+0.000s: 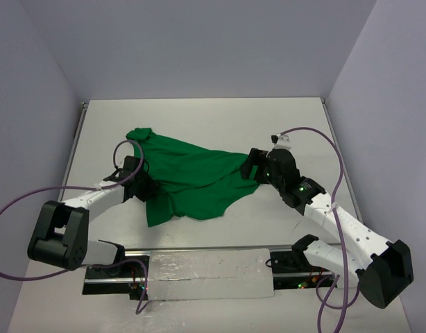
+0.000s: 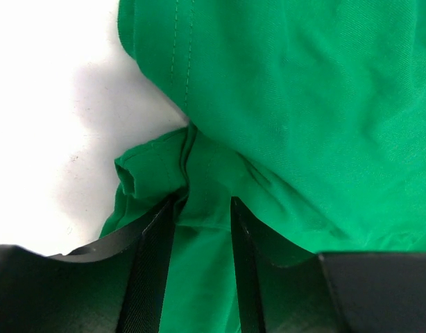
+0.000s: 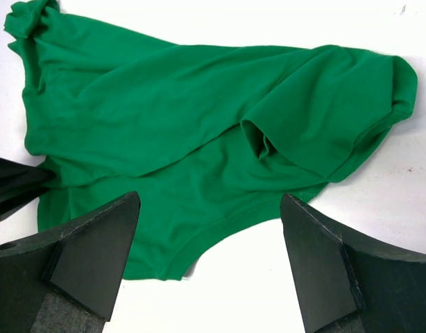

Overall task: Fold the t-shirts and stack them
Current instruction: Flatten out the tshirt

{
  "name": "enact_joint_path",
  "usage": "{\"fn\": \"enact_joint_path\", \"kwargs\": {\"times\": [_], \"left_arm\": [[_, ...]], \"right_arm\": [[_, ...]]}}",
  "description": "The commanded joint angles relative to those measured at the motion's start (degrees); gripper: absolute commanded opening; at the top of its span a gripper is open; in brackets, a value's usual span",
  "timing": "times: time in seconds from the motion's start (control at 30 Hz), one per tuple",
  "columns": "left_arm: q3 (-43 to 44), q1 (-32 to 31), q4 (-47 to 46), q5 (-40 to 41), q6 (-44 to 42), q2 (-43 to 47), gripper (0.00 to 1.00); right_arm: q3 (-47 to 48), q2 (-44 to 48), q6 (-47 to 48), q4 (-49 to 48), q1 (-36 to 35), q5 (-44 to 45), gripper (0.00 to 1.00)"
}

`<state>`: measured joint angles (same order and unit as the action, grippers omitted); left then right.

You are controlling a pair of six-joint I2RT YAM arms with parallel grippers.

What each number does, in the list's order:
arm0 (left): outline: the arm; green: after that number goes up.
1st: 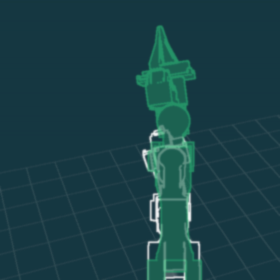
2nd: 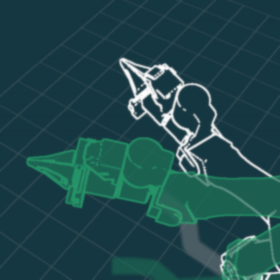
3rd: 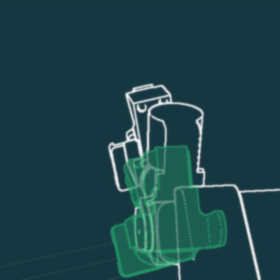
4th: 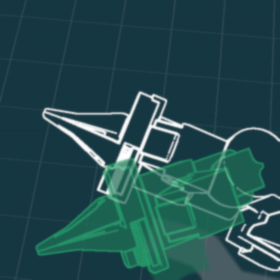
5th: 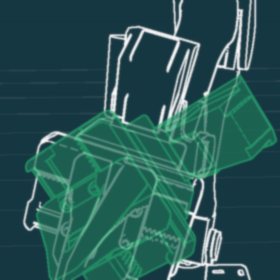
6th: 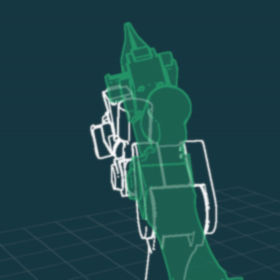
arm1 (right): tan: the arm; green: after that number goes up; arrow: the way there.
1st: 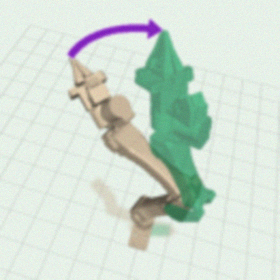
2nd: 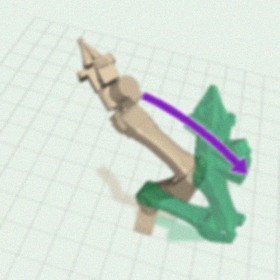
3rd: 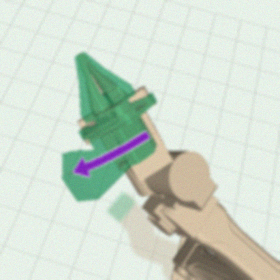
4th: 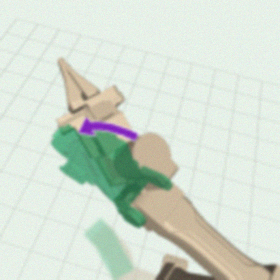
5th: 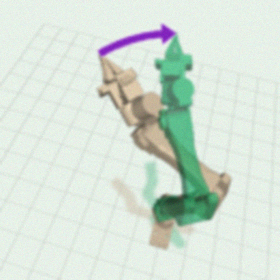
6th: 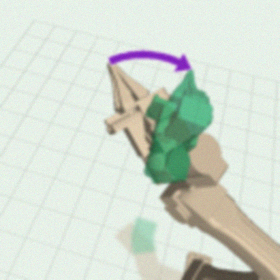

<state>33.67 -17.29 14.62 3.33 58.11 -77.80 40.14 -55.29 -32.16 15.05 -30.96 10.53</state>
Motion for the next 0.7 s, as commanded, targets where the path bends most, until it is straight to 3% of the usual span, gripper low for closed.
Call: {"fn": "enact_joint_path", "kwargs": {"times": [0.0, 0.33, 0.47, 0.67], "left_arm": [[0.91, -0.64, 2.46, 1.88, -0.01, 1.47, 0.45], [0.96, -0.73, 5.67, 3.69, -0.37, 5.38, 0.46], [0.69, -0.73, 2.83, 2.67, 0.15, 4.25, 0.38], [1.03, -1.09, 2.14, 2.22, -0.06, 2.09, 0.39]], "right_arm": [[-0.41, 1.00, -0.69, -0.87, 0.30, -0.31, 0.89], [-1.03, 0.88, -0.89, -1.68, 0.37, -0.87, 0.89], [-0.68, 0.27, -0.88, -1.43, 0.29, -0.95, 0.89], [-0.78, 0.98, -0.88, -1.22, 0.29, -0.93, 0.89]]}}
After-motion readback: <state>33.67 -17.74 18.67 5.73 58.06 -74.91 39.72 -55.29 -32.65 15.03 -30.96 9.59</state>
